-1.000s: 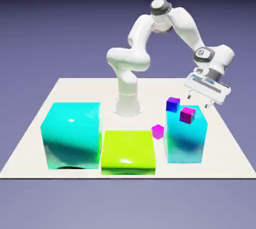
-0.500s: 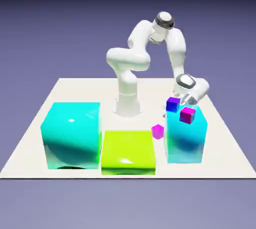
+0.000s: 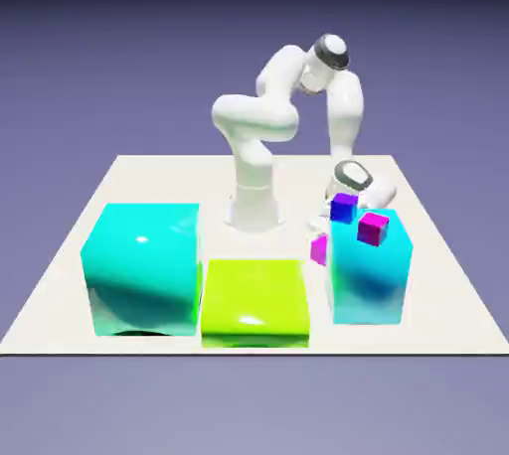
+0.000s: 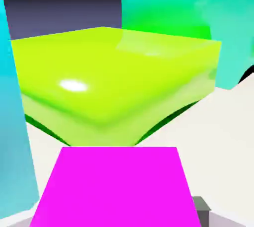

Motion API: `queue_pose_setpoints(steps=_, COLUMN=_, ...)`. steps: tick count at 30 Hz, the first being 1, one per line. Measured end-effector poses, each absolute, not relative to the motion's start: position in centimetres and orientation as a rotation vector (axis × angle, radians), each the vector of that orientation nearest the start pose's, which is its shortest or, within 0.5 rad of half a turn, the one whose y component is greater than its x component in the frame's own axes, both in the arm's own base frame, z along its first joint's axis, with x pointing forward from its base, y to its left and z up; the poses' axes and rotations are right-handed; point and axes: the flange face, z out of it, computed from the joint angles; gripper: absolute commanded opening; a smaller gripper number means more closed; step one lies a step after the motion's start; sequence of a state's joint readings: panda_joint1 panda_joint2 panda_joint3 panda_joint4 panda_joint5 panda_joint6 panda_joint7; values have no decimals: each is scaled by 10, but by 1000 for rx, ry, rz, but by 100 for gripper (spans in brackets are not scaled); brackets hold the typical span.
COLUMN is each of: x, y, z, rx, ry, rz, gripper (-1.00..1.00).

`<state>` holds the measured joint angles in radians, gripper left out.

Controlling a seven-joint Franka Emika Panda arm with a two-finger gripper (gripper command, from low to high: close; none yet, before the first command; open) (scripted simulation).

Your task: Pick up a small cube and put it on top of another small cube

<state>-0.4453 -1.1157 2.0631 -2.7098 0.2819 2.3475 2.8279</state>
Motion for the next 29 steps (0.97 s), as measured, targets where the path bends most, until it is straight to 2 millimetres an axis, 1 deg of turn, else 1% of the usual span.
queue_pose_setpoints(steps=1, x=184, y=276, z=129, rx=-1757, ry=2043, rz=-1681, gripper=-100)
queue_pose_setpoints(steps=4, x=173, y=345, z=162, rx=-1885, ry=1931, rz=-1466, gripper=-100)
queue_pose_setpoints(steps=6, x=167, y=386, z=192, rx=-1942, ry=1852, rz=-1327, gripper=-100)
queue_pose_setpoints(steps=8, x=164, y=423, z=228, rx=-1975, ry=1774, rz=-1197, gripper=-100)
queue_pose_setpoints(steps=9, x=183, y=425, z=243, rx=-1958, ry=1780, rz=-1212, gripper=-100)
queue_pose_setpoints(steps=11, x=224, y=419, z=275, rx=-1914, ry=1804, rz=-1266, gripper=-100)
queue_pose_setpoints(steps=14, x=280, y=401, z=323, rx=-1852, ry=1836, rz=-1364, gripper=-100)
queue_pose_setpoints(steps=17, x=319, y=374, z=354, rx=-1828, ry=1866, rz=-1520, gripper=-100)
queue_pose_setpoints(steps=20, x=351, y=344, z=387, rx=-1806, ry=1902, rz=-1671, gripper=-100)
queue_pose_setpoints(steps=21, x=356, y=338, z=392, rx=-1810, ry=1907, rz=-1711, gripper=-100)
queue_pose_setpoints(steps=22, x=346, y=346, z=374, rx=-1852, ry=1878, rz=-1719, gripper=-100)
queue_pose_setpoints(steps=23, x=346, y=346, z=374, rx=-1852, ry=1878, rz=-1719, gripper=-100)
queue_pose_setpoints(steps=26, x=373, y=319, z=340, rx=-1852, ry=1878, rz=-1720, gripper=-100)
queue_pose_setpoints(steps=27, x=377, y=313, z=334, rx=-1852, ry=1878, rz=-1719, gripper=100)
queue_pose_setpoints(steps=29, x=377, y=313, z=334, rx=-1852, ry=1879, rz=-1720, gripper=100)
